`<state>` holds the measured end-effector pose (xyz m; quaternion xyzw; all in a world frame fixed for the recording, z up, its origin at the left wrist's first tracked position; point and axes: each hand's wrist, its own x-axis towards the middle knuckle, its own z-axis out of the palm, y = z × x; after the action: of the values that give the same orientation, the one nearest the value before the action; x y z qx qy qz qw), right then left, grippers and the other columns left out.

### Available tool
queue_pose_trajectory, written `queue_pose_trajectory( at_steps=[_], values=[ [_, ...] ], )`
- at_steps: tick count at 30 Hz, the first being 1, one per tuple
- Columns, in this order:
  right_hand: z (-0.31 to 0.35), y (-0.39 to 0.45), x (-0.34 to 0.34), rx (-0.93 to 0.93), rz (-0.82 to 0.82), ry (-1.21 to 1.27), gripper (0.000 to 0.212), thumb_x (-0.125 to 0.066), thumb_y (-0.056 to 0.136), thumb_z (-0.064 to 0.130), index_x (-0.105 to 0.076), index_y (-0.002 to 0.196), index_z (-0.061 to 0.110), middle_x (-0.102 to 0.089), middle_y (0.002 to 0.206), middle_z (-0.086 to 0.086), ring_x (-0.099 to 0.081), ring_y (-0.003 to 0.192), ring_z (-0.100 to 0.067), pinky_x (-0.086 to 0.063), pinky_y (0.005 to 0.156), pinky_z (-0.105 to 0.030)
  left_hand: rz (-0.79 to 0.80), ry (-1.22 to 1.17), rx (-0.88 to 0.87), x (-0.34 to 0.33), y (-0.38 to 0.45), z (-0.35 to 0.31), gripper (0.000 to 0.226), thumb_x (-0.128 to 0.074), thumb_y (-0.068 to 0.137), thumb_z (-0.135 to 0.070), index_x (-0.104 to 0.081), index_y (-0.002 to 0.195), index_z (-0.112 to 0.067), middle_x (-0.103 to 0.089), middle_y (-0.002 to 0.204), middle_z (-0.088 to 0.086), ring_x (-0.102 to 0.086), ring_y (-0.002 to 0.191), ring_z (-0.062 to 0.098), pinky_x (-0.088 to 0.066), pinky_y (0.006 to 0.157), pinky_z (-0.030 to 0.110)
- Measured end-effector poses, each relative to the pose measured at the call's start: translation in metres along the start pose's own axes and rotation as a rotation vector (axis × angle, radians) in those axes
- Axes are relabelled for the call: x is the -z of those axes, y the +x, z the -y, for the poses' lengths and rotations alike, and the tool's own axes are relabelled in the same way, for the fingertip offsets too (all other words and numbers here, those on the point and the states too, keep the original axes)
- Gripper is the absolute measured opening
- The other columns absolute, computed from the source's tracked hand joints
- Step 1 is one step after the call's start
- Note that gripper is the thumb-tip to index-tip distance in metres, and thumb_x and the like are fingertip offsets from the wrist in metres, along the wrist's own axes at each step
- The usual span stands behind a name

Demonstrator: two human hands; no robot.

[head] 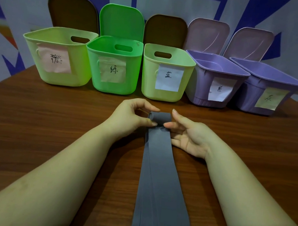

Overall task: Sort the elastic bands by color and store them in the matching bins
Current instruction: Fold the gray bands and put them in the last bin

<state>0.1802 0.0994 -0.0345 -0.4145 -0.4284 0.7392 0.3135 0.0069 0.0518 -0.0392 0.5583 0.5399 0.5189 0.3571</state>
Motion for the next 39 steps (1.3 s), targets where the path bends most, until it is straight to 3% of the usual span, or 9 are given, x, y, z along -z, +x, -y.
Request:
queue_pose_trajectory(
  at_steps=[4,7,10,13,18,23,28,34,39],
  values=[
    [0.001,0.002,0.002,-0.022,0.004,0.016,0.024,-0.066,0.082,0.027,-0.062,0.091,0.005,-0.067,0.065,-0.006,-0.072,0.074,-0.025,-0.059,0.073,-0.039,0.032,-0.021,-0.014,-0.002,-0.002,-0.003,0.032,-0.075,0.070,0.008,-0.069,0.083,-0.021,-0.068,0.093,0.013,-0.066,0.089,0.031,-0.056,0.083,0.042],
    [0.002,0.001,0.002,-0.036,0.012,-0.016,0.025,-0.065,0.084,0.026,-0.062,0.099,0.006,-0.068,0.064,-0.007,-0.072,0.072,-0.026,-0.059,0.070,-0.038,0.023,-0.008,-0.026,-0.003,-0.003,-0.005,0.032,-0.075,0.071,0.007,-0.068,0.082,-0.022,-0.068,0.089,0.007,-0.065,0.084,0.023,-0.057,0.081,0.041],
    [0.004,-0.002,0.001,-0.039,-0.012,-0.023,0.027,-0.066,0.084,0.028,-0.062,0.101,0.007,-0.069,0.066,-0.007,-0.071,0.077,-0.028,-0.059,0.071,-0.040,0.019,0.004,-0.029,-0.005,-0.003,-0.005,0.032,-0.074,0.072,0.007,-0.068,0.082,-0.023,-0.067,0.093,0.012,-0.066,0.087,0.030,-0.056,0.083,0.047],
    [0.007,-0.008,-0.002,-0.036,-0.048,-0.034,0.039,-0.066,0.083,0.037,-0.060,0.108,0.008,-0.068,0.087,-0.011,-0.067,0.093,-0.030,-0.056,0.080,-0.042,0.023,-0.031,-0.035,-0.008,-0.006,-0.009,0.033,-0.072,0.073,0.008,-0.069,0.083,-0.023,-0.066,0.096,0.012,-0.067,0.093,0.032,-0.057,0.081,0.046],
    [0.018,-0.044,-0.015,0.100,-0.136,-0.113,0.022,-0.066,0.084,0.037,-0.065,0.088,0.016,-0.066,0.060,0.003,-0.065,0.089,-0.026,-0.048,0.095,-0.048,-0.001,0.040,-0.208,-0.010,-0.020,-0.041,0.040,-0.075,0.067,0.010,-0.065,0.083,-0.025,-0.067,0.083,-0.011,-0.062,0.075,-0.004,-0.052,0.073,0.016],
    [0.023,-0.124,-0.017,0.262,-0.176,-0.158,0.026,-0.068,0.075,0.042,-0.069,0.086,0.019,-0.065,0.055,0.005,-0.066,0.080,-0.017,-0.052,0.081,-0.038,0.086,-0.077,-0.296,-0.020,-0.071,-0.091,0.034,-0.076,0.058,-0.006,-0.065,0.086,-0.022,-0.071,0.077,-0.016,-0.066,0.077,-0.001,-0.052,0.073,0.015],
    [0.001,-0.210,-0.030,0.330,-0.119,-0.200,0.034,-0.065,0.048,0.049,-0.076,0.063,0.021,-0.067,0.056,0.002,-0.066,0.065,-0.004,-0.050,0.083,-0.036,0.102,-0.051,-0.471,-0.026,-0.146,-0.115,0.034,-0.080,0.057,-0.013,-0.071,0.087,-0.027,-0.068,0.084,-0.015,-0.064,0.080,0.001,-0.049,0.074,0.015],
    [-0.042,-0.269,-0.024,0.264,-0.055,-0.099,0.019,-0.064,0.055,0.041,-0.074,0.054,0.025,-0.066,0.055,0.004,-0.066,0.064,-0.005,-0.047,0.088,-0.037,0.046,0.138,-0.557,-0.044,-0.218,-0.115,0.029,-0.072,0.068,-0.017,-0.072,0.093,-0.031,-0.060,0.085,0.000,-0.061,0.083,0.006,-0.046,0.075,0.016],
    [-0.073,-0.287,-0.019,0.199,-0.083,-0.144,0.038,-0.065,0.051,0.056,-0.077,0.065,0.024,-0.072,0.070,0.002,-0.069,0.074,-0.007,-0.046,0.093,-0.037,0.050,0.193,-0.543,-0.052,-0.252,-0.099,0.034,-0.072,0.069,-0.009,-0.069,0.097,-0.029,-0.062,0.089,-0.004,-0.063,0.088,0.006,-0.047,0.078,0.018]
  ],
)
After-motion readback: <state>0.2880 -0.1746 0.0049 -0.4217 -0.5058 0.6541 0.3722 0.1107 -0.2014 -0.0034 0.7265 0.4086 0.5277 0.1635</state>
